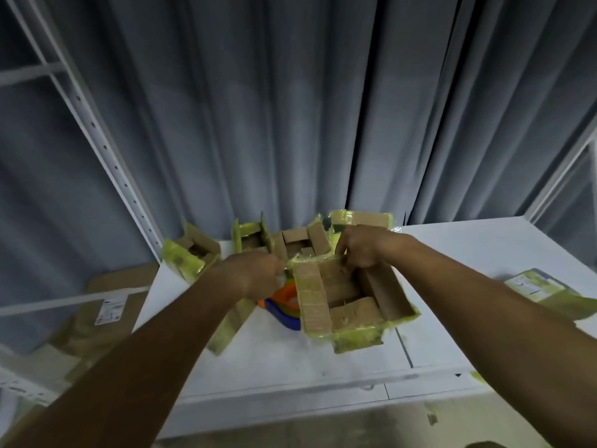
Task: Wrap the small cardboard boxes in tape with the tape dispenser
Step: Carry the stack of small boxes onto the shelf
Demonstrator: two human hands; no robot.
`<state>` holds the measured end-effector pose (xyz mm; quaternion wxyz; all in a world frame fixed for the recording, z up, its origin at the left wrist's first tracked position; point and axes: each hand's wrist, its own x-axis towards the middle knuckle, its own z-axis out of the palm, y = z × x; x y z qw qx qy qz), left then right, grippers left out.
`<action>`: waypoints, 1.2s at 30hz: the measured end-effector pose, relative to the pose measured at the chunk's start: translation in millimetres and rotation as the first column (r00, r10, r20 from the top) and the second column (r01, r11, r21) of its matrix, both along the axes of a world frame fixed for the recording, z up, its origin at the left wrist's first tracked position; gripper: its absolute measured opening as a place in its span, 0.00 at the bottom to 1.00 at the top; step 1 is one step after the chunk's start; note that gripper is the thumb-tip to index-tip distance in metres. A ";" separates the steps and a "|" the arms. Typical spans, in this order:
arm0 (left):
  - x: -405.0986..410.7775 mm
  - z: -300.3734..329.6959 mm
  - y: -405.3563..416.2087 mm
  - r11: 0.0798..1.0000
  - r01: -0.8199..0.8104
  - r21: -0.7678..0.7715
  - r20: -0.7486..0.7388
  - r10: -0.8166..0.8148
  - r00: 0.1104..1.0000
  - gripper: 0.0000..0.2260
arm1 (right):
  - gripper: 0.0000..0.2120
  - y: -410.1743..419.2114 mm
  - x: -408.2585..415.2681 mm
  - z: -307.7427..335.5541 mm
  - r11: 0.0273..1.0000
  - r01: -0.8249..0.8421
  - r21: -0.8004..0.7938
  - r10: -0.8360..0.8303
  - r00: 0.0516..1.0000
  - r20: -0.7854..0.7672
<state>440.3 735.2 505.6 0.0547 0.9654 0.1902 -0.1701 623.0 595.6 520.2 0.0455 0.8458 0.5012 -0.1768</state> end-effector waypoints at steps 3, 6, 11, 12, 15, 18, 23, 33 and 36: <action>8.6 -27.3 -0.3 1.000 0.007 0.011 0.012 -0.007 1.000 0.09 | 0.17 -4.0 5.0 -24.2 1.000 -0.007 0.016 0.007 1.000 0.025; 18.1 -48.0 -5.3 0.999 0.010 0.043 0.031 -0.011 0.999 0.10 | 0.18 -10.1 8.3 -44.1 1.000 -0.010 0.014 0.009 0.998 0.068; 23.0 -77.5 -13.0 0.998 0.001 0.064 0.083 -0.006 0.997 0.10 | 0.20 -19.7 8.6 -75.5 0.999 0.003 0.045 -0.008 0.996 0.090; 20.6 -82.5 -14.7 0.999 -0.001 0.044 0.085 -0.003 0.996 0.10 | 0.21 -22.8 6.0 -79.9 0.999 0.012 0.042 -0.015 0.998 0.066; 8.5 -84.4 -22.6 1.000 0.008 0.003 0.048 -0.008 0.999 0.06 | 0.23 -33.1 -5.3 -81.7 0.999 0.023 0.032 -0.024 0.999 0.042; -2.0 -77.7 -29.4 1.000 0.003 -0.003 0.044 -0.002 0.999 0.09 | 0.21 -40.1 -15.4 -75.9 0.999 0.014 0.038 -0.016 0.998 0.062; -23.9 -67.8 -46.9 0.999 0.020 0.025 0.101 -0.022 0.995 0.14 | 0.21 -53.1 -34.3 -70.0 0.999 0.010 0.043 -0.015 0.994 0.105; -59.0 -46.6 -59.1 1.000 0.001 0.010 0.255 -0.004 0.967 0.12 | 0.17 -65.2 -49.6 -50.0 1.000 0.001 0.022 -0.005 0.986 0.165; -66.5 -48.4 -60.6 1.000 -0.010 0.020 0.257 0.005 0.966 0.12 | 0.18 -70.1 -50.3 -52.9 0.999 0.009 0.032 -0.014 0.984 0.176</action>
